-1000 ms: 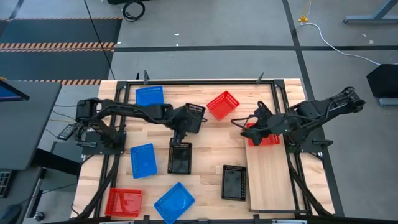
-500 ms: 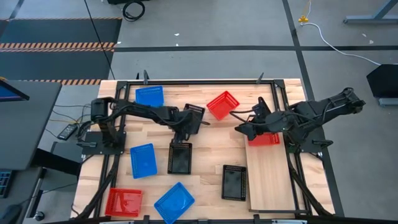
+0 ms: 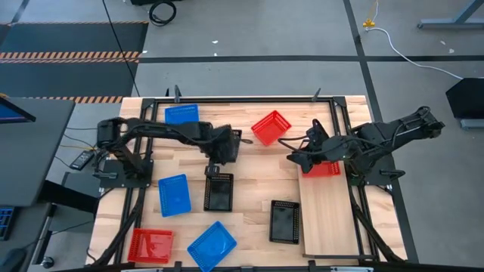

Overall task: Stack baskets on shelf by color
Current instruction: Put the top black bin on the shelf

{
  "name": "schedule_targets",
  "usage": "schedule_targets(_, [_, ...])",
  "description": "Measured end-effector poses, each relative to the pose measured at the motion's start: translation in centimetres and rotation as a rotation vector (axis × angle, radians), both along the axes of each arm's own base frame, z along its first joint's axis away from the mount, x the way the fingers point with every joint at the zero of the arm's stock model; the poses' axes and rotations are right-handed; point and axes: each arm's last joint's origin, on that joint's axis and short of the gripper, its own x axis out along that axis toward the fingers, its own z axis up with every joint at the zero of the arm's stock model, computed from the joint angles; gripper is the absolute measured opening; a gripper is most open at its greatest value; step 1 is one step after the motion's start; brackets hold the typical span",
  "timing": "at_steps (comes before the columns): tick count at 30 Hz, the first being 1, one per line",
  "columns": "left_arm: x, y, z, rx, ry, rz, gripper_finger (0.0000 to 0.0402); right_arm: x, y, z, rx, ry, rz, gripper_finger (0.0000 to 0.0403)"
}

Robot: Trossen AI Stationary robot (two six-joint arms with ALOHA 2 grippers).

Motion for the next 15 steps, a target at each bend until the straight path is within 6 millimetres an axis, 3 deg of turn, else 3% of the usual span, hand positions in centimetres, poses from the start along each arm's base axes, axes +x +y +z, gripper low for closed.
schedule_targets(7, [-0.3, -2.7, 7.5, -0.173, -0.292, -0.283, 0.0003, 0.3, -1.1, 0.1, -0.115, 0.002, -0.009, 0.0177])
schedule_targets(11, [-0.4, -4.4, 10.1, -0.089, -0.408, -0.478, 0.0003, 0.7, -2.1, -0.3, -0.210, 0.076, 0.088, 0.0173])
schedule_targets(15, [-0.6, -5.2, 10.8, -0.036, -0.384, -0.480, 0.0005, 0.8, -4.2, -0.2, -0.099, 0.065, -0.019, 0.0168])
